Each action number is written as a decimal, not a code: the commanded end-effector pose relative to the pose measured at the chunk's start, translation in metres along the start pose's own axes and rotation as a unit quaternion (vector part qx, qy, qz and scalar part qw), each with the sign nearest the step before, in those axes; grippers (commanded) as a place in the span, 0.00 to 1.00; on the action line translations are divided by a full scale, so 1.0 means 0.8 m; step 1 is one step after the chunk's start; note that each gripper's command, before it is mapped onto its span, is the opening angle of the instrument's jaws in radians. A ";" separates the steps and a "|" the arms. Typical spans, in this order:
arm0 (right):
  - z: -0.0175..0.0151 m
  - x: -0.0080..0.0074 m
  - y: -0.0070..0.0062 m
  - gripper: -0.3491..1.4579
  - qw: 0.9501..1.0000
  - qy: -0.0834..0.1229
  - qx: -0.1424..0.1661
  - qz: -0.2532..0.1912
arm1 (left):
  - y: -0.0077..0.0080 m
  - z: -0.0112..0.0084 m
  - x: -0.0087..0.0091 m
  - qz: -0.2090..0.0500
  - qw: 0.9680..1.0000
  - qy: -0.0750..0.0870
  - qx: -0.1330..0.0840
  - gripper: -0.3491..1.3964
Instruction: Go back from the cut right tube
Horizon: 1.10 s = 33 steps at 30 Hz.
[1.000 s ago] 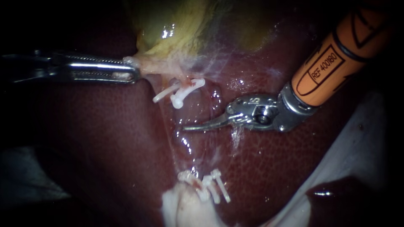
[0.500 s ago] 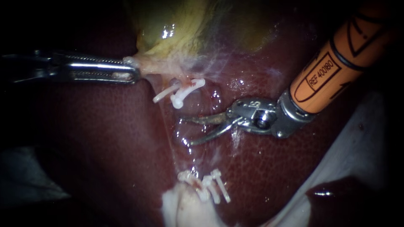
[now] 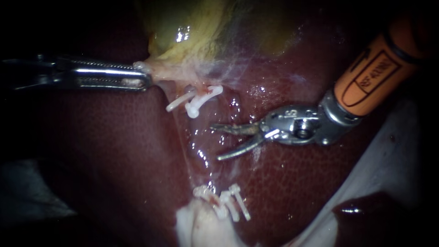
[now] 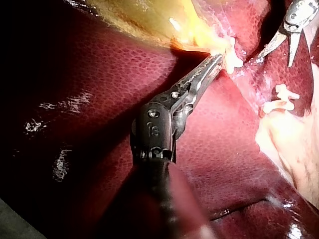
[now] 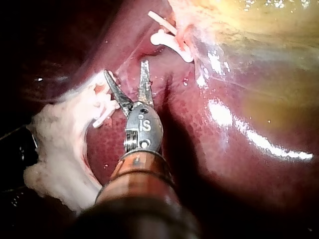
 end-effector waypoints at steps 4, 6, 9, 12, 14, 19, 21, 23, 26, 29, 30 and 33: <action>-0.0034 0.0015 -0.0016 0.98 0.999 -0.025 -0.023 -0.019 | 0.0000 0.0000 0.0000 0.000 1.000 0.000 0.000 0.00; -0.0051 0.0021 -0.0023 0.98 0.998 -0.039 -0.033 -0.025 | 0.0000 0.0000 0.0000 0.000 1.000 0.000 0.000 0.00; -0.0072 0.0024 -0.0028 0.98 0.997 -0.051 -0.044 -0.034 | 0.0000 0.0000 0.0000 0.000 1.000 0.000 0.000 0.00; -0.0088 0.0022 -0.0026 0.98 0.996 -0.064 -0.055 -0.037 | -0.0001 0.0001 -0.0001 0.000 1.000 0.000 0.000 0.00; -0.0095 0.0018 -0.0025 0.98 0.995 -0.072 -0.062 -0.040 | -0.0002 0.0001 -0.0001 0.000 1.000 0.000 0.000 0.00; -0.0102 0.0011 -0.0022 0.98 0.992 -0.089 -0.075 -0.040 | -0.0005 0.0003 -0.0004 0.001 1.000 0.000 0.000 0.00; -0.0103 0.0011 -0.0023 0.98 0.992 -0.092 -0.079 -0.042 | -0.0007 0.0006 -0.0006 0.001 1.000 0.000 0.000 0.00; -0.0105 0.0010 -0.0023 0.98 0.991 -0.094 -0.081 -0.043 | -0.0009 0.0009 -0.0008 0.002 1.000 0.000 0.001 0.00; -0.0106 0.0009 -0.0023 0.98 0.991 -0.097 -0.080 -0.042 | -0.0013 0.0017 -0.0014 0.003 1.000 0.001 0.002 0.00; -0.0107 0.0009 -0.0023 0.98 0.991 -0.097 -0.080 -0.042 | -0.0019 0.0030 -0.0023 0.006 1.000 0.003 0.003 0.00; -0.0107 0.0009 -0.0023 0.98 0.991 -0.098 -0.080 -0.042 | -0.0020 0.0035 -0.0026 0.006 1.000 0.001 0.002 0.00; -0.0107 0.0009 -0.0024 0.98 0.991 -0.100 -0.080 -0.042 | -0.0026 0.0057 -0.0036 0.012 1.000 -0.003 0.002 0.00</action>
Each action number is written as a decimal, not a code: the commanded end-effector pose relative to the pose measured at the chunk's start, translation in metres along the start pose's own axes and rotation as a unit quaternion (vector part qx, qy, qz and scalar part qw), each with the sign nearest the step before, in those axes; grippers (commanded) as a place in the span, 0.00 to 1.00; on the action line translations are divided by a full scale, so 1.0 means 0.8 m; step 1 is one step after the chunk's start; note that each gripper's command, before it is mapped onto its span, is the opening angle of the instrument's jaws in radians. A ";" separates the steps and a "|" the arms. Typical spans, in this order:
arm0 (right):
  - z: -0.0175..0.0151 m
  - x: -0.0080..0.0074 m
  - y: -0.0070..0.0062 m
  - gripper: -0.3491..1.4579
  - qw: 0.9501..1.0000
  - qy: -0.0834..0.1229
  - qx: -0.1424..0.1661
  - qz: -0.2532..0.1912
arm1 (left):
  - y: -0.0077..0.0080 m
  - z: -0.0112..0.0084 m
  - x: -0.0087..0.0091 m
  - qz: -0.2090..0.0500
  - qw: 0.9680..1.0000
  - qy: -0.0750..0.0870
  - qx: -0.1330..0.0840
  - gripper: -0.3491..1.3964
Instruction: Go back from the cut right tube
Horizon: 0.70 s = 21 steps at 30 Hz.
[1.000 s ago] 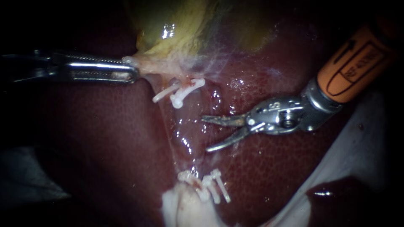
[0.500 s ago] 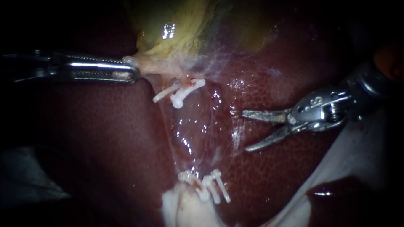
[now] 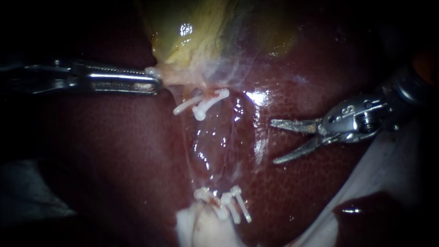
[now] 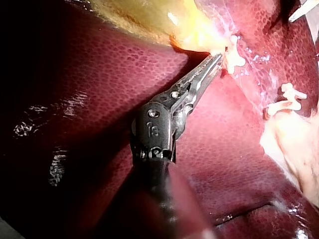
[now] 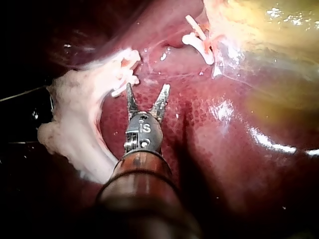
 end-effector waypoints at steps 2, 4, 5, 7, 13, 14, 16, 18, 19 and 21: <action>0.0000 0.0000 -0.0001 0.98 1.000 -0.003 0.001 0.000 | -0.0004 0.0015 -0.0009 -0.001 1.000 -0.006 -0.002 0.00; 0.0000 0.0000 -0.0001 0.98 1.000 -0.003 0.001 0.000 | -0.0007 0.0028 -0.0020 -0.001 1.000 -0.011 -0.003 0.00; 0.0000 0.0000 -0.0001 0.98 1.000 -0.003 0.001 0.000 | -0.0008 0.0032 -0.0024 -0.002 1.000 -0.012 -0.002 0.00; -0.0001 0.0000 -0.0001 0.98 1.000 -0.003 0.001 -0.001 | -0.0012 0.0040 -0.0033 0.000 1.000 -0.014 -0.003 0.00; -0.0001 -0.0001 -0.0002 0.98 1.000 -0.004 0.001 -0.001 | -0.0020 0.0046 -0.0042 -0.004 1.000 -0.016 -0.004 0.00; 0.0000 -0.0001 -0.0002 0.98 1.000 -0.004 0.001 -0.001 | -0.0019 0.0046 -0.0041 -0.004 1.000 -0.016 -0.005 0.00; -0.0001 -0.0001 -0.0002 0.98 1.000 -0.004 0.001 -0.001 | -0.0018 0.0046 -0.0041 -0.004 1.000 -0.016 -0.005 0.00; 0.0000 -0.0001 -0.0002 0.98 1.000 -0.004 0.002 -0.001 | -0.0017 0.0046 -0.0041 -0.004 1.000 -0.016 -0.005 0.00; 0.0000 0.0000 -0.0002 0.98 1.000 -0.003 0.004 -0.001 | -0.0017 0.0046 -0.0041 -0.004 1.000 -0.016 -0.005 0.00; 0.0002 0.0001 -0.0002 0.98 1.000 -0.002 0.009 0.000 | -0.0018 0.0044 -0.0040 -0.004 1.000 -0.016 -0.006 0.00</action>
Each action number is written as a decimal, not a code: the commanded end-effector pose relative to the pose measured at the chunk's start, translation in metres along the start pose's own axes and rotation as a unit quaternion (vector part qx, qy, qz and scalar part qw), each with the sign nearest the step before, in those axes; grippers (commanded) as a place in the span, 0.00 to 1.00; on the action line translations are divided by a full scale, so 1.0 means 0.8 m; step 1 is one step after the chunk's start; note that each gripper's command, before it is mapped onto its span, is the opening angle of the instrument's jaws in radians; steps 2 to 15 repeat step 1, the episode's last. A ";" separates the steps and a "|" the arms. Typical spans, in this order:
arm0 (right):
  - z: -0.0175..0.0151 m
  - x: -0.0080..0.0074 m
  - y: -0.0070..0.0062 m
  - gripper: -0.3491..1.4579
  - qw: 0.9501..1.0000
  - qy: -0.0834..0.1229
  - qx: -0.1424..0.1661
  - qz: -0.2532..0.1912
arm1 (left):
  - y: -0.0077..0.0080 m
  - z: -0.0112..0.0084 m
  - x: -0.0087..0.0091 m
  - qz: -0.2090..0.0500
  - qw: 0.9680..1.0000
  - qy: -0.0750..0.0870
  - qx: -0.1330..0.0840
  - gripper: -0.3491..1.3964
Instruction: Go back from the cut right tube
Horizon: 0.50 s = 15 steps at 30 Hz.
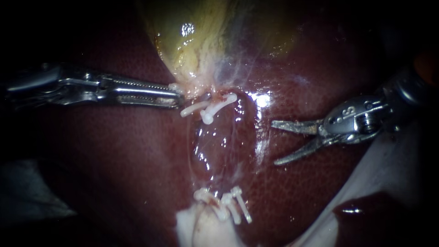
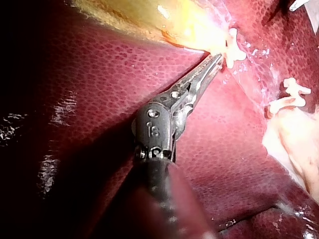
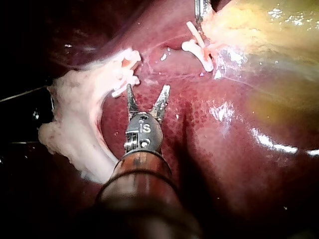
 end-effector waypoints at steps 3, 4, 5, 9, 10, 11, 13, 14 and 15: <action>0.0004 0.0001 0.0000 0.98 1.000 0.006 0.007 0.001 | 0.0000 -0.0003 0.0002 0.000 1.000 0.000 -0.001 0.00; 0.0004 0.0001 0.0000 0.98 1.000 0.006 0.007 0.001 | 0.0000 -0.0003 0.0002 0.000 1.000 0.000 -0.001 0.00; 0.0004 0.0001 0.0000 0.98 1.000 0.006 0.007 0.001 | 0.0000 -0.0003 0.0002 0.000 1.000 0.000 -0.001 0.00; 0.0004 0.0001 0.0000 0.98 1.000 0.006 0.007 0.001 | 0.0000 -0.0003 0.0002 0.000 1.000 0.000 -0.001 0.00; 0.0004 0.0001 0.0000 0.98 1.000 0.006 0.007 0.001 | 0.0000 -0.0003 0.0002 0.000 1.000 0.000 -0.001 0.00; 0.0004 0.0001 0.0000 0.98 1.000 0.006 0.007 0.001 | 0.0000 -0.0003 0.0002 0.000 1.000 0.000 -0.001 0.00; 0.0004 0.0001 0.0000 0.98 1.000 0.006 0.007 0.001 | 0.0000 -0.0003 0.0002 0.000 1.000 0.000 -0.001 0.00; 0.0004 0.0001 0.0000 0.98 1.000 0.006 0.007 0.001 | 0.0000 -0.0003 0.0002 0.000 1.000 0.000 -0.001 0.00; 0.0004 0.0001 0.0000 0.98 1.000 0.006 0.007 0.001 | 0.0000 -0.0003 0.0002 0.000 1.000 0.000 -0.001 0.00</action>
